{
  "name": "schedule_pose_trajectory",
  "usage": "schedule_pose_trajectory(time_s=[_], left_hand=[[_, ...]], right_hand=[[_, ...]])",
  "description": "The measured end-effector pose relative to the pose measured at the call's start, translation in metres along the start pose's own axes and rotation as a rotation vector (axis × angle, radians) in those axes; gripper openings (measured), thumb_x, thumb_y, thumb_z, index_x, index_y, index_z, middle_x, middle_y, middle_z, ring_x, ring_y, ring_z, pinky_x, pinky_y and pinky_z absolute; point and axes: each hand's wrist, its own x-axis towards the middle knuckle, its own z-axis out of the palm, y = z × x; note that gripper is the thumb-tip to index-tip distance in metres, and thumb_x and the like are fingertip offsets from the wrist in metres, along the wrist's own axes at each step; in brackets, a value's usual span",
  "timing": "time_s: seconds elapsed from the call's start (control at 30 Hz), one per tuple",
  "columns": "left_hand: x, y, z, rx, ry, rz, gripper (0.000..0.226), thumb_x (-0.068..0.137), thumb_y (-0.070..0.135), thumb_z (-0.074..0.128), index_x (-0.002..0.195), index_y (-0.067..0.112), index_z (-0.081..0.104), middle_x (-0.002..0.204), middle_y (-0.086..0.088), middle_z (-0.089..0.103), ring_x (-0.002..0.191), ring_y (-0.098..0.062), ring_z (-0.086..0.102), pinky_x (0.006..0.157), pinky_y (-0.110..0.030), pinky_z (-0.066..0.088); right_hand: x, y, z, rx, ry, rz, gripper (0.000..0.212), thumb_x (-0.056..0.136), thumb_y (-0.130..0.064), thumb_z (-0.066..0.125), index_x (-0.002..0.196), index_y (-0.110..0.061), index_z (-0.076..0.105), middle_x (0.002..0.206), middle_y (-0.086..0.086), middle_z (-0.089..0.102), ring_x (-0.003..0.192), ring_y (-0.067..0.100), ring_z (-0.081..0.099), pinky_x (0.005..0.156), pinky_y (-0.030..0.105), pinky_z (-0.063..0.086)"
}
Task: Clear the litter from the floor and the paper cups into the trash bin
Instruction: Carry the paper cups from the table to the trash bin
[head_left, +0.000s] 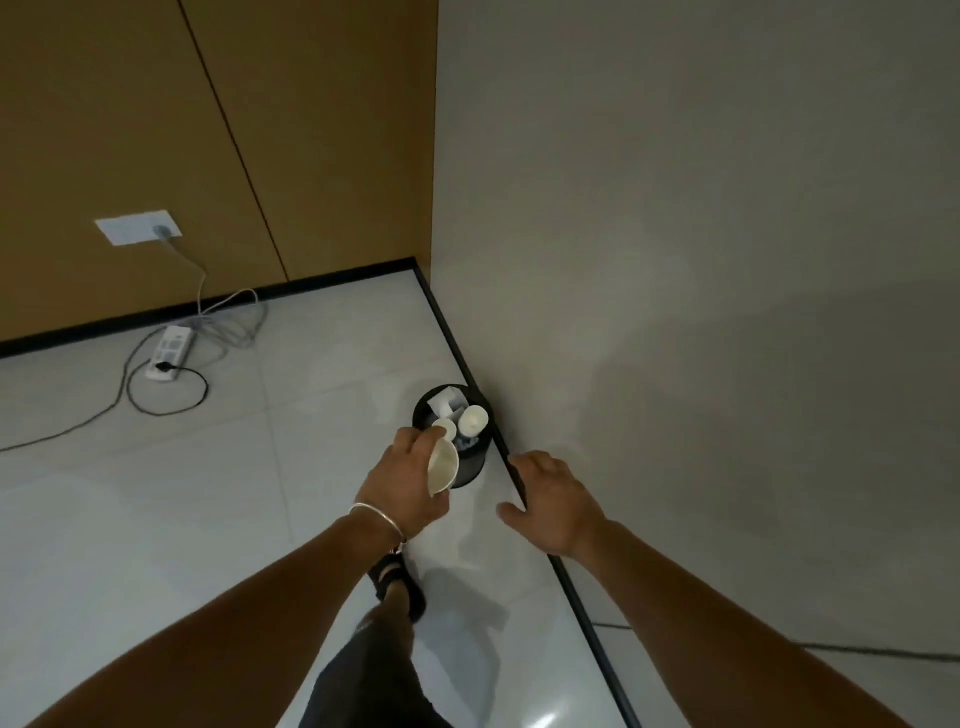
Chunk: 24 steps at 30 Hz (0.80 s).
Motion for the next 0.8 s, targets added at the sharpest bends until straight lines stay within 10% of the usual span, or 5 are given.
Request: schedule_pose_trajectory(time_s=[0.53, 0.8], left_hand=[[0.271, -0.155, 0.163, -0.004, -0.221, -0.073, 0.086, 0.078, 0.023, 0.07, 0.147, 0.025, 0.02, 0.131, -0.002, 0.037, 0.116, -0.02, 0.045, 0.085, -0.025, 0.048], [0.335, -0.229, 0.304, 0.118, -0.175, 0.013, 0.059, 0.077, 0.021, 0.067, 0.132, 0.009, 0.047, 0.127, -0.014, 0.051, 0.11, -0.035, 0.055, 0.087, -0.041, 0.05]], right_hand=[[0.291, 0.071, 0.098, 0.148, -0.082, 0.153, 0.07, 0.094, -0.055, 0.048, 0.152, -0.025, 0.021, 0.158, -0.002, 0.024, 0.146, 0.016, 0.021, 0.115, 0.033, 0.033], [0.379, 0.136, 0.207, 0.17, -0.059, 0.146, 0.072, 0.092, -0.054, 0.052, 0.151, -0.024, 0.023, 0.157, -0.001, 0.026, 0.145, 0.015, 0.02, 0.111, 0.032, 0.037]])
